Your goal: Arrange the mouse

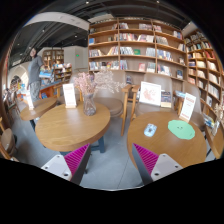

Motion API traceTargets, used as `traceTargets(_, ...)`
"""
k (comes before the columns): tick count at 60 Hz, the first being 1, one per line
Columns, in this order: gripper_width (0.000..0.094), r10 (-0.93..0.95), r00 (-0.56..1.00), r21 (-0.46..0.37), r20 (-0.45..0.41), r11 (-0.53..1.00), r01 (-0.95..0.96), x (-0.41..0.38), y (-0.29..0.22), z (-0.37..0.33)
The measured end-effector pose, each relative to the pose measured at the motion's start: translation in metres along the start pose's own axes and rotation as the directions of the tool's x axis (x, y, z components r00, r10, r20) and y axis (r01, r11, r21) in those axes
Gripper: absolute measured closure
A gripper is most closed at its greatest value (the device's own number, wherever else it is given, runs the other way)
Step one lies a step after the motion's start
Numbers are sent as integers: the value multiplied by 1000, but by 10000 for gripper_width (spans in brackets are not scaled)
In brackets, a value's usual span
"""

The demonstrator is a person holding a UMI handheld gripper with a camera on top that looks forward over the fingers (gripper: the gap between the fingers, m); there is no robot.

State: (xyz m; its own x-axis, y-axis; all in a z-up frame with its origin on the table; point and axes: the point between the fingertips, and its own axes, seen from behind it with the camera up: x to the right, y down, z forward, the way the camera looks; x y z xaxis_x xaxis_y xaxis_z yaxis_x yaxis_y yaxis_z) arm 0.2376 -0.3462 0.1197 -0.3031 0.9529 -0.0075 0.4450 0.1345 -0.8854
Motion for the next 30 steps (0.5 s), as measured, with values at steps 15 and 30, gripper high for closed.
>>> traceTargets(15, 83, 41, 987, -45, -157, 998, -48, 105, 11, 16)
traceTargets(30, 81, 82, 969, -70, -233, 992, -101, 167, 23, 59)
